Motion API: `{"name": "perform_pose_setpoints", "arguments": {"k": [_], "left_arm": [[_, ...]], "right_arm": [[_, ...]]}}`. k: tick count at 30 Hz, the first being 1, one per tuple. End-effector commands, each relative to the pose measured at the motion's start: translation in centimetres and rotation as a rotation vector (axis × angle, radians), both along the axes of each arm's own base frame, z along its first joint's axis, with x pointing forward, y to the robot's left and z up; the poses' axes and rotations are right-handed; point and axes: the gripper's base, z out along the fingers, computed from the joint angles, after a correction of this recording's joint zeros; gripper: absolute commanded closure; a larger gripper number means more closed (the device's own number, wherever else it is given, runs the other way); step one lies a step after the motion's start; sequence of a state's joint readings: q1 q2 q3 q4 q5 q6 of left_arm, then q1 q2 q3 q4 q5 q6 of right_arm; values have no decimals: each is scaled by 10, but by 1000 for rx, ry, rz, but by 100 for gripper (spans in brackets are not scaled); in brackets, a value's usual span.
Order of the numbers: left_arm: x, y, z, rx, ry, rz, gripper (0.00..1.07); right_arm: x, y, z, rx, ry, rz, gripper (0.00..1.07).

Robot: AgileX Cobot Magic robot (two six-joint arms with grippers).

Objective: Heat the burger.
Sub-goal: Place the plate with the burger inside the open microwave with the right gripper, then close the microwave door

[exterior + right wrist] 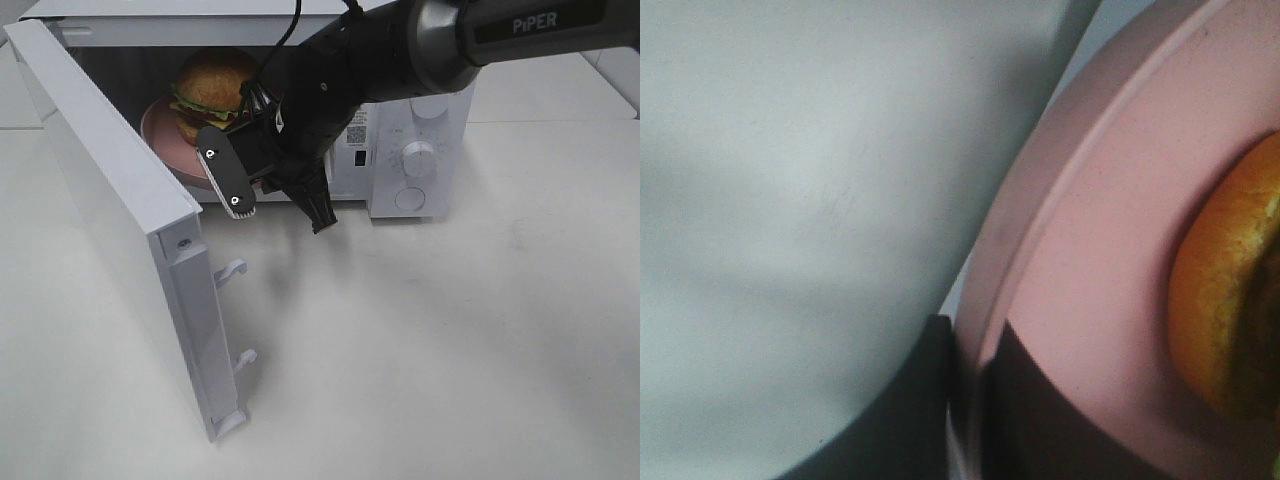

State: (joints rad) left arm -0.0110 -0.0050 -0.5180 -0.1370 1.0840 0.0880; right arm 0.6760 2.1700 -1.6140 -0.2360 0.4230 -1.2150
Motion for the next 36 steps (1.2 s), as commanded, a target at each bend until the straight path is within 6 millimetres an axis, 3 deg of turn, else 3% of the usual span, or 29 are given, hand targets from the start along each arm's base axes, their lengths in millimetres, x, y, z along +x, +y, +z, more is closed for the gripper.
{"name": "perform_pose_setpoints", "arguments": {"k": [1, 18, 26, 28, 36], "left_arm": [[-2, -1, 1, -9, -29, -4, 7], [-2, -1, 1, -9, -29, -4, 7], [-2, -1, 1, -9, -29, -4, 7], [-2, -1, 1, -9, -29, -4, 7], [-2, -1, 1, -9, -29, -4, 7]], "right_arm": [[12, 9, 12, 79, -65, -23, 107], [36, 18, -1, 101, -67, -93, 100], [40, 14, -6, 109, -67, -103, 80], [40, 14, -6, 111, -67, -104, 69], [37, 13, -5, 138, -51, -134, 53]]}}
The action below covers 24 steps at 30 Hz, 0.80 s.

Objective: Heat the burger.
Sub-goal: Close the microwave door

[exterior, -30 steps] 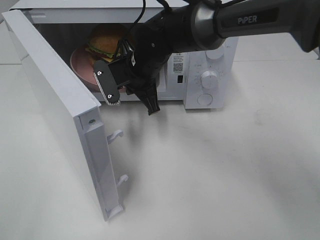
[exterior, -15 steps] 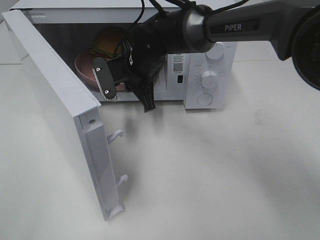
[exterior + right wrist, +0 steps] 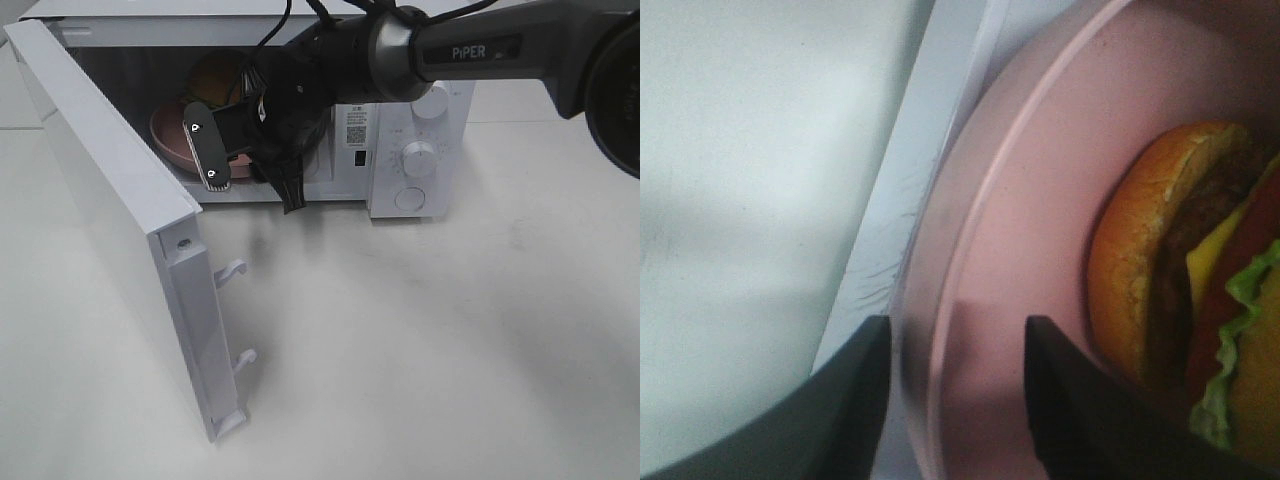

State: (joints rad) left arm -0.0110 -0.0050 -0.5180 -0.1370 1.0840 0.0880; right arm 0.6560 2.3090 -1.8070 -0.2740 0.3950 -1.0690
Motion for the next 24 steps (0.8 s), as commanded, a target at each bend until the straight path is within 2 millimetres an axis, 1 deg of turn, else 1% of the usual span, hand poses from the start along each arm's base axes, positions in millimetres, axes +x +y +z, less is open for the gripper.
{"name": "perform_pose_setpoints", "arguments": {"k": [1, 2, 3, 5, 6, 7, 8, 9, 13, 16, 17, 22, 24], "left_arm": [[-2, -1, 1, -9, -29, -4, 7], [-2, -1, 1, -9, -29, -4, 7], [-2, -1, 1, -9, -29, -4, 7], [-2, -1, 1, -9, -29, -4, 7], [-2, -1, 1, -9, -29, -4, 7], [-2, -1, 1, -9, -29, -4, 7], [-2, -1, 1, -9, -29, -4, 7], [-2, -1, 1, -9, -29, -4, 7], [-2, -1, 1, -9, -29, -4, 7], [-2, -1, 1, -9, -29, -4, 7], [-2, -1, 1, -9, -29, -4, 7], [-2, -1, 1, -9, -29, -4, 7], [-2, -1, 1, -9, -29, -4, 7]], "right_arm": [[-2, -3, 6, 39, -7, -20, 51], [-6, -5, 8, 59, -4, -21, 46], [-6, -5, 8, 59, -4, -21, 46], [-14, -9, 10, 84, 0, -22, 40], [-14, -9, 10, 84, 0, -22, 40], [-19, -12, 11, 94, -1, -19, 37], [-21, -14, 13, 93, 0, -19, 36], [-21, -14, 13, 93, 0, -19, 36], [-34, -22, 19, 92, 8, -16, 35], [-39, -25, 21, 93, 11, -14, 35], [-44, -29, 21, 90, 18, -15, 35], [-54, -36, 27, 89, 19, -13, 35], [-60, -42, 29, 98, 17, -16, 35]]}}
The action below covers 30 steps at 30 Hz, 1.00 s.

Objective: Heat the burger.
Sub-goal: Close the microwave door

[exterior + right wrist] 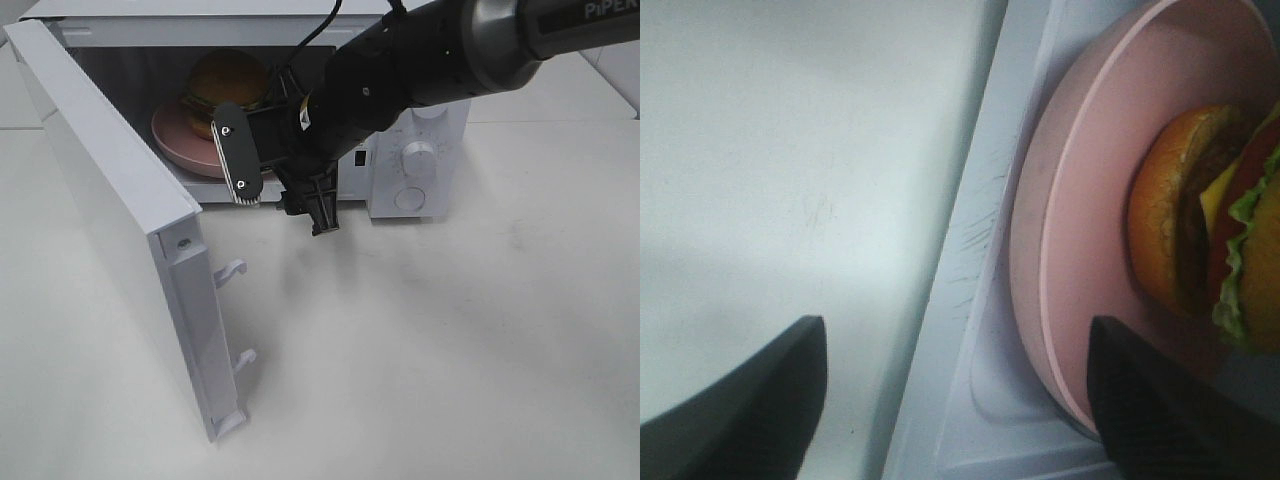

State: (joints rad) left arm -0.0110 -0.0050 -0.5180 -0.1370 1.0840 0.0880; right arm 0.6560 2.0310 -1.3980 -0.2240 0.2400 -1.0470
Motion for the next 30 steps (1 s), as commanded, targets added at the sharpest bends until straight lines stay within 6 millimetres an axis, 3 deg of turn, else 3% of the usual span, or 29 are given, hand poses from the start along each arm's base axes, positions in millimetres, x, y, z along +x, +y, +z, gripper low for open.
{"name": "perform_pose_setpoints", "arguments": {"k": [1, 13, 15, 18, 30], "left_arm": [[-2, -1, 1, -9, -29, -4, 7], [-2, -1, 1, -9, -29, -4, 7], [-2, -1, 1, -9, -29, -4, 7], [-2, -1, 1, -9, -29, -4, 7], [-2, -1, 1, -9, -29, -4, 7]], "right_arm": [[-2, -4, 6, 25, -12, -11, 35], [-17, -42, 25, 47, -17, -77, 35], [-27, -56, 32, 70, -4, -124, 35], [-30, -59, 33, 76, 2, -135, 35], [-79, -96, 57, 242, 116, -408, 35]]}}
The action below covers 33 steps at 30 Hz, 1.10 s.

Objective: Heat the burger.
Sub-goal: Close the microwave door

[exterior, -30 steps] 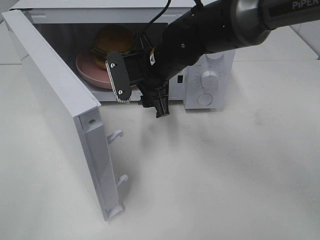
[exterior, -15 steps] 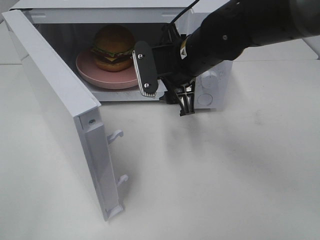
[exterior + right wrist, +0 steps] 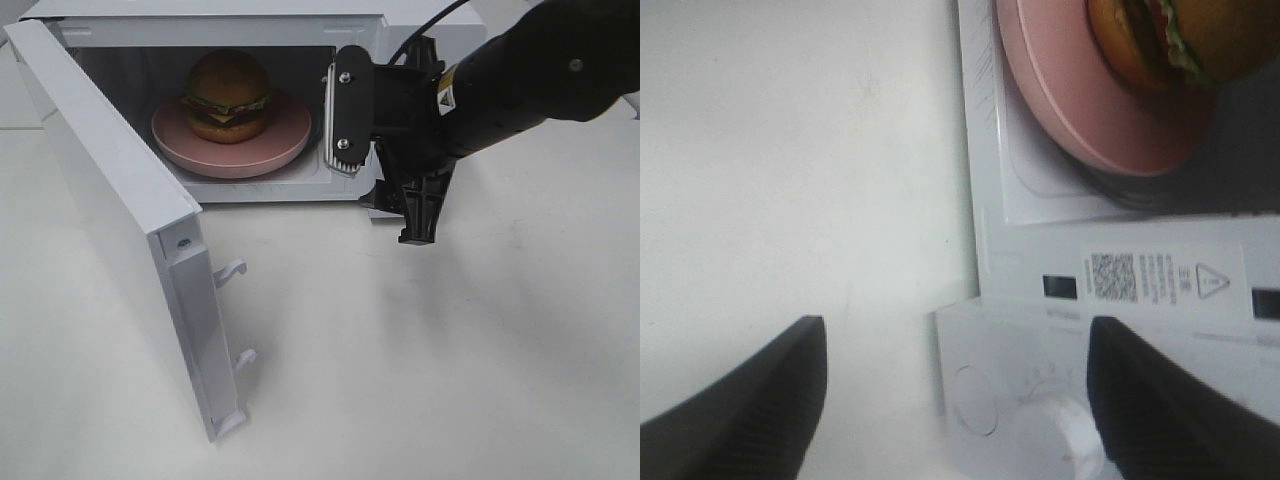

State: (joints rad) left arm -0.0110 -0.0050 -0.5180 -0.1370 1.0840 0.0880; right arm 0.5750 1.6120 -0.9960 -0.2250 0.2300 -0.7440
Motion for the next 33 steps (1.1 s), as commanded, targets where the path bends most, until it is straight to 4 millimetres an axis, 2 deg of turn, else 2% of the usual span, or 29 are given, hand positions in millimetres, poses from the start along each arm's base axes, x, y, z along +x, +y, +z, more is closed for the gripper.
{"name": "perform_pose_setpoints", "arguments": {"k": [1, 2, 5, 7, 8, 9, 13, 15, 17, 18, 19, 23, 27, 28, 32, 33], "left_arm": [[-2, -1, 1, -9, -29, -4, 7], [-2, -1, 1, -9, -29, -4, 7], [-2, -1, 1, -9, -29, -4, 7], [-2, -1, 1, -9, -29, -4, 7], [-2, -1, 1, -9, -29, -4, 7], [-2, -1, 1, -9, -29, -4, 7], [-2, -1, 1, -9, -29, -4, 7], [-2, -1, 1, -9, -29, -4, 7], [-2, -1, 1, -9, -29, -4, 7], [-2, -1, 1, -9, -29, -4, 7], [-2, -1, 1, -9, -29, -4, 7], [-2, -1, 1, -9, -29, -4, 7], [-2, -1, 1, -9, -29, -4, 7], [-2, -1, 1, -9, -29, -4, 7], [-2, -1, 1, -9, -29, -4, 7], [-2, -1, 1, -9, -29, -4, 7]], "right_arm": [[-14, -12, 9, 71, 72, -142, 35], [-21, -18, 13, 108, 125, -238, 35], [-25, -22, 16, 119, 150, -283, 35], [-43, -36, 28, 181, 239, -479, 35], [-43, -36, 28, 181, 239, -479, 35], [-52, -43, 36, 212, 271, -569, 35], [-66, -54, 49, 252, 303, -683, 35], [-83, -66, 64, 260, 321, -748, 35], [-88, -69, 67, 260, 324, -761, 35], [-98, -77, 76, 264, 327, -783, 33], [-98, -77, 76, 264, 327, -783, 33], [-123, -93, 90, 303, 322, -807, 31], [-139, -103, 92, 332, 309, -813, 31], [-150, -110, 89, 355, 301, -819, 31], [-166, -121, 83, 370, 282, -817, 31], [-176, -127, 78, 386, 268, -811, 31]]}}
